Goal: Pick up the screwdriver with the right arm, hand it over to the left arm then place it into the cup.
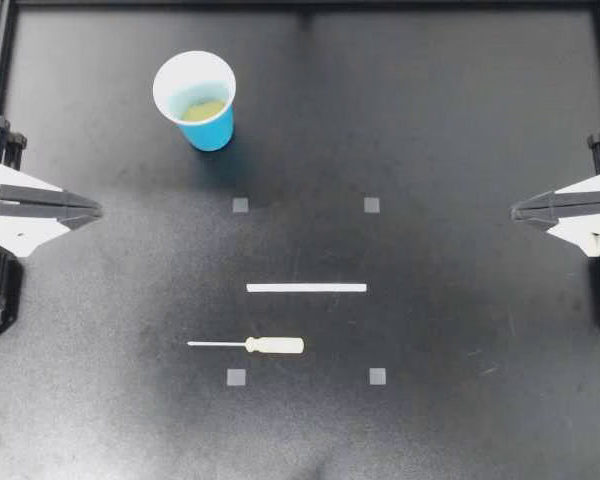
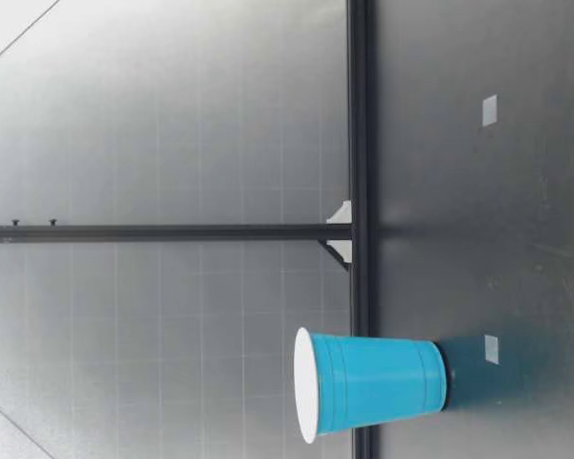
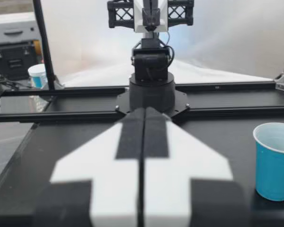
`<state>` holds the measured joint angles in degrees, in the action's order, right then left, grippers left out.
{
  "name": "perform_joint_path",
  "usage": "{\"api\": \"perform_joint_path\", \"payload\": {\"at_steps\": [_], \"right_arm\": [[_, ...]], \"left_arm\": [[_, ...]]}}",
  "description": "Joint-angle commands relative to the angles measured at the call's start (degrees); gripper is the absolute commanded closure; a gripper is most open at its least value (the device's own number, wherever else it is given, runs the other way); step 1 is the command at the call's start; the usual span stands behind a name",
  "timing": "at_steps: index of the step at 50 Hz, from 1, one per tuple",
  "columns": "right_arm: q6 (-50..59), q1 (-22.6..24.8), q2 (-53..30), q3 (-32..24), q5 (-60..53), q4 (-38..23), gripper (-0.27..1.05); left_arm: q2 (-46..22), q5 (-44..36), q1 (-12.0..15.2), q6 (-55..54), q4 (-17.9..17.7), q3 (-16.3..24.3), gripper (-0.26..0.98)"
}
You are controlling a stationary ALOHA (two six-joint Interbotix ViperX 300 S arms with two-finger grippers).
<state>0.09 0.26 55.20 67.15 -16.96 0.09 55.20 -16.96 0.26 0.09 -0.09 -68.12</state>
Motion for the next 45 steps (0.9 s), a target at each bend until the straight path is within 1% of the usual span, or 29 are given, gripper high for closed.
{"api": "perform_joint_path", "payload": {"at_steps": [1, 2, 4, 7, 15, 25, 30, 33, 45], "right_arm": [[0.1, 0.1, -0.5, -0.8, -0.4, -0.1, 0.66], [0.3, 0.1, -0.8, -1.0, -0.6, 0.0, 0.71], [0.6, 0.1, -1.4, -1.1, -1.3, 0.1, 0.75], [1.6, 0.1, -2.8, -1.6, -2.9, 0.1, 0.79], [5.6, 0.1, -10.7, -4.6, -6.2, 0.1, 0.79], [10.5, 0.1, -26.1, -11.9, -4.0, 0.0, 0.79], [11.2, 0.4, -32.6, -16.3, 0.4, -0.1, 0.79], [11.2, 0.9, -36.7, -20.1, 5.1, -0.2, 0.79], [10.9, 2.3, -48.8, -32.9, 23.7, -0.3, 0.79]], "left_arm": [[0.0, -1.1, 1.0, 0.2, -0.1, 1.1, 0.54], [0.0, -1.4, 1.0, 0.2, 0.0, 1.1, 0.56], [0.0, -1.8, 1.0, 0.2, -0.1, 0.9, 0.59], [0.0, -2.8, 1.0, 0.3, -0.1, 0.5, 0.61], [-0.1, -3.7, 1.0, 0.3, -0.1, -0.1, 0.61], [-0.1, -3.8, 1.0, 0.1, -0.1, -1.0, 0.61], [-0.1, -3.8, 1.1, -0.1, -0.1, -1.2, 0.61], [-0.1, -3.8, 1.0, -0.1, -0.1, -1.4, 0.61], [0.0, -3.8, 1.0, -0.1, -0.1, -2.1, 0.61]]}}
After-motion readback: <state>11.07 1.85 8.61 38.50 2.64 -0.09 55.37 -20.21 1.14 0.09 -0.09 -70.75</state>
